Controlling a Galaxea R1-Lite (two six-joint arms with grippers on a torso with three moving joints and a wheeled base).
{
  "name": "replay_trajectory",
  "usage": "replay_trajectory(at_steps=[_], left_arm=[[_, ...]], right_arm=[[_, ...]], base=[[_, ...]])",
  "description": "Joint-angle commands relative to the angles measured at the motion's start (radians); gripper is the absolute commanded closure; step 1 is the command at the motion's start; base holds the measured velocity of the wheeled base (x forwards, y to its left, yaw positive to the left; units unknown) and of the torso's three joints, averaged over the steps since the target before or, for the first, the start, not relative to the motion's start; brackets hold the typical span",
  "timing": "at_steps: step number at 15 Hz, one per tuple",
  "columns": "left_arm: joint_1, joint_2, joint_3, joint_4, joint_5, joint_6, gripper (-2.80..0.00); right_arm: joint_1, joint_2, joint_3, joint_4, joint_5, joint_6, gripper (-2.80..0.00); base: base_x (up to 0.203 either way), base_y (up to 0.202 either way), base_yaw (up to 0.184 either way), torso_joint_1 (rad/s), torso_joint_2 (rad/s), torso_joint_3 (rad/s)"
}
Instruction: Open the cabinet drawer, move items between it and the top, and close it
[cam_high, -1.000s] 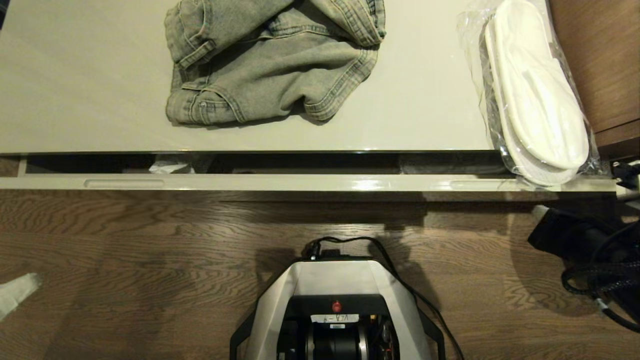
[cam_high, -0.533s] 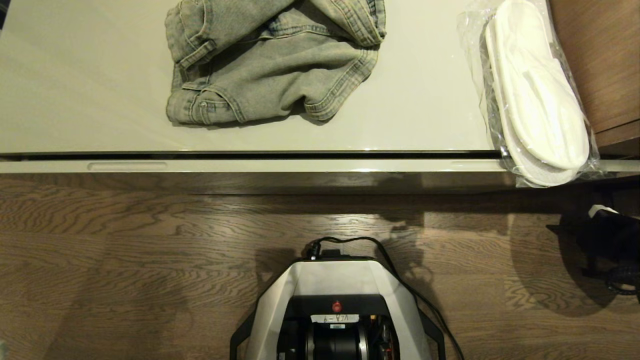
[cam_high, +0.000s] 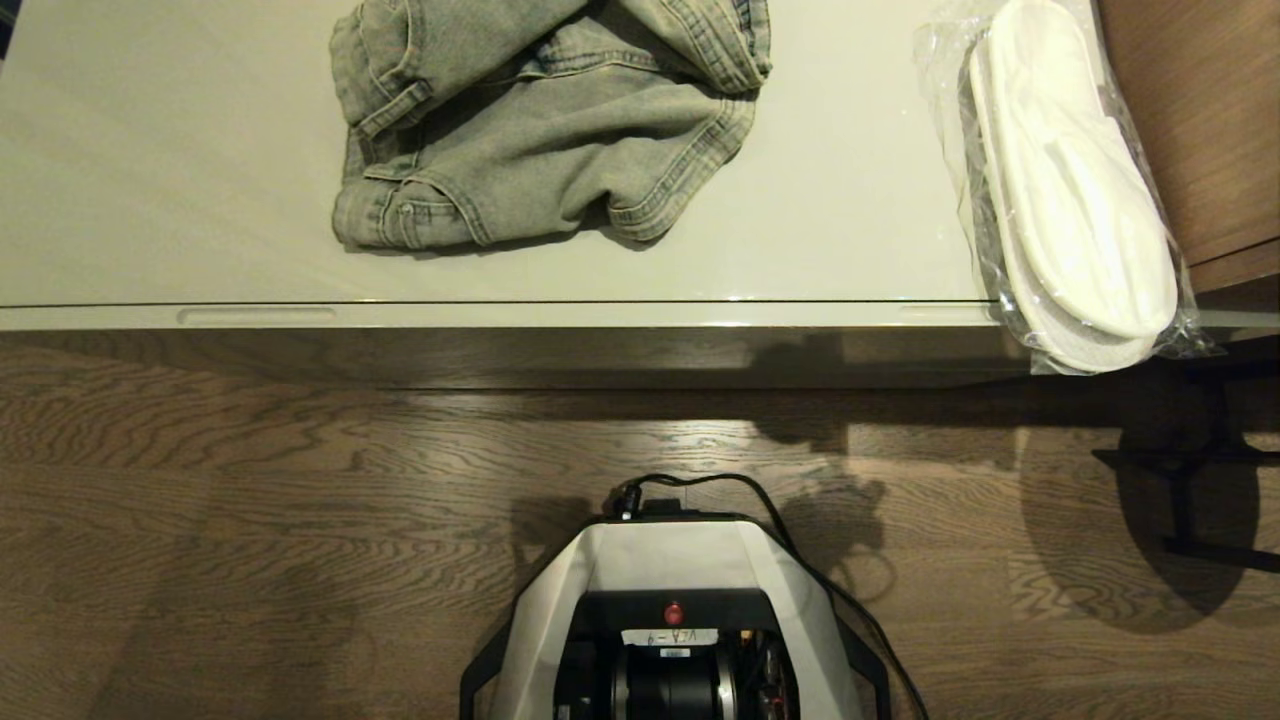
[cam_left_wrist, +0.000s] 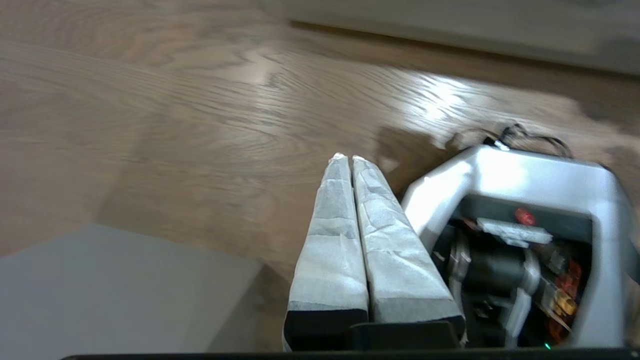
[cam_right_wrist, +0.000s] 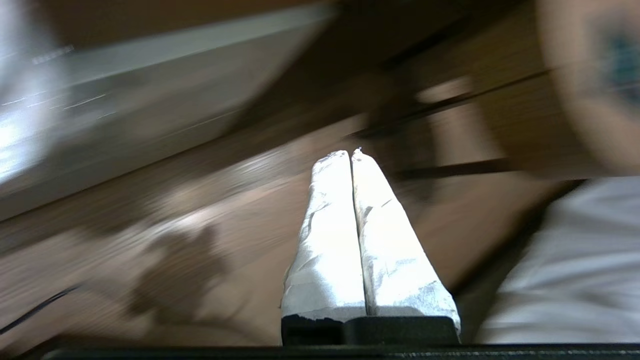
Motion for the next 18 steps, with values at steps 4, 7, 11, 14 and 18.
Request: replay_trajectory(at_steps=[4,7,11,14,18], left_arm=[[0.007,0.032,-0.045,0.022,-0.089,-0.056,0.00],[-0.009,0.162,-0.080,-0.041,-0.042,-0.286,0.00],[-0.021,0.257,-0.158,-0.043,-0.046,-0.355,0.00],[-0.032,0.261,-0.259,0.078,-0.087,-0.336,0.00],[-0.073,0.123,-0.288,0.249,-0.249,-0.248,0.00]], right_arm=[[-0.052,-0.256,0.080,0.053,-0.025,-0.111,0.00],[-0.049,-0.368,0.108,0.150,0.000,-0.161,0.00],[-0.049,-0.622,0.131,0.383,0.062,-0.231,0.00],[-0.051,-0.689,0.136,0.478,0.101,-0.280,0.00],[-0.052,-0.687,0.047,0.488,0.122,-0.279,0.00]], base=[[0.000,0.000,0.000,0.000,0.00,0.000],[0.000,0.000,0.000,0.000,0.00,0.000],[0.000,0.000,0.000,0.000,0.00,0.000],[0.000,0.000,0.000,0.000,0.00,0.000],[0.000,0.000,0.000,0.000,0.00,0.000]])
